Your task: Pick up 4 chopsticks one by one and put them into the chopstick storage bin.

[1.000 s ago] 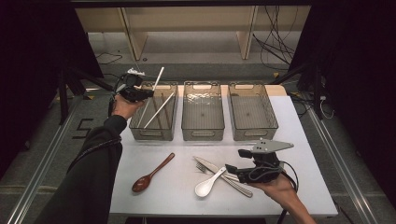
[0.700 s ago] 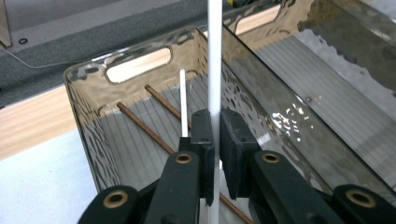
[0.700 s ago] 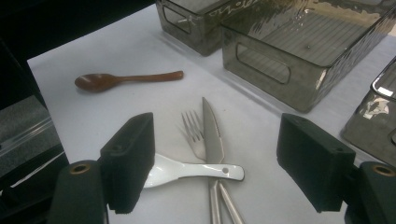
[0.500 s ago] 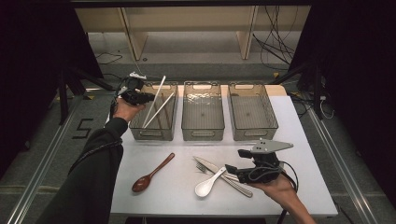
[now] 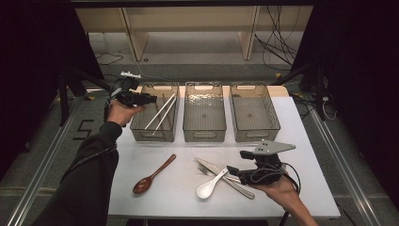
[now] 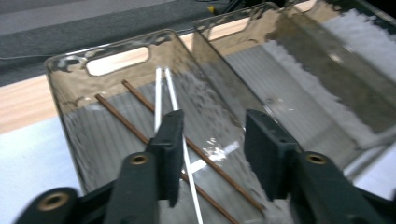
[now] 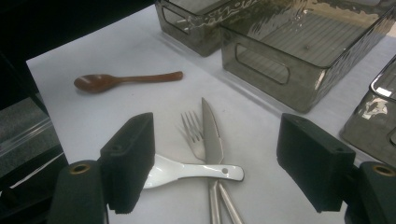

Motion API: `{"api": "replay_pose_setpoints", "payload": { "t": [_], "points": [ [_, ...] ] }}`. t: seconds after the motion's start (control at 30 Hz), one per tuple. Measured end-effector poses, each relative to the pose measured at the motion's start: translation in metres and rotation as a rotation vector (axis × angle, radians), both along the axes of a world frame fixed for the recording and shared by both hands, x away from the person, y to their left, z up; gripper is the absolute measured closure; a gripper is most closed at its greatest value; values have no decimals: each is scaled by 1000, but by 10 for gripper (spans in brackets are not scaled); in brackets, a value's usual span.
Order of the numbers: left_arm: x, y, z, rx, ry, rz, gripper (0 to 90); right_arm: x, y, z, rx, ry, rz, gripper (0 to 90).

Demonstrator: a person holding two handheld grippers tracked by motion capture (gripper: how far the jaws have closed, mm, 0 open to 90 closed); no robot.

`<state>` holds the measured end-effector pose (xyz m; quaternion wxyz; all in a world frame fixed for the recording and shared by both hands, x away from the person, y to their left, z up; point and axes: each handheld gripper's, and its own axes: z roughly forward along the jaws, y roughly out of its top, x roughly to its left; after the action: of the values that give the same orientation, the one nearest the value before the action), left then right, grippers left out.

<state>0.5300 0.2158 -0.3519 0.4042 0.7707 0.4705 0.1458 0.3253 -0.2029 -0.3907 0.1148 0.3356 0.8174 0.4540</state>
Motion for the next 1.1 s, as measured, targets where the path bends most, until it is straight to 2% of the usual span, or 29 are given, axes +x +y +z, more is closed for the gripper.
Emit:
{"api": "replay_pose_setpoints", "payload": {
  "t": [0.1, 0.23, 0.33, 0.53, 0.6, 0.73, 0.87, 0.97, 1.1],
  "points": [
    [-14, -1, 5, -26, -5, -4, 435, -1, 0, 0, -1, -1, 2, 289],
    [-33, 0, 11, -67, -11, -22, 368, 0, 0, 0, -2, -1, 0, 289],
    [-46, 0, 13, -75, -4, -43, 332, 0, 0, 0, -2, 2, -1, 289],
    [-69, -1, 10, -93, -18, -64, 283, 0, 1, 0, -4, 3, 1, 289],
    [-76, -3, 7, -105, -13, -91, 276, -1, 2, 0, -8, 4, 3, 289],
    [-88, -10, 2, -88, 2, -128, 259, -1, 2, -1, -11, 7, 5, 289],
    [-98, -16, -5, -71, 20, -142, 248, -1, 2, -2, -16, 7, 5, 289],
    [-103, -17, -11, -30, 37, -143, 234, -1, 2, -2, -19, 8, 10, 289],
    [-110, -16, -20, -4, 53, -136, 227, -1, 3, -3, -19, 8, 12, 289]
  ]
}}
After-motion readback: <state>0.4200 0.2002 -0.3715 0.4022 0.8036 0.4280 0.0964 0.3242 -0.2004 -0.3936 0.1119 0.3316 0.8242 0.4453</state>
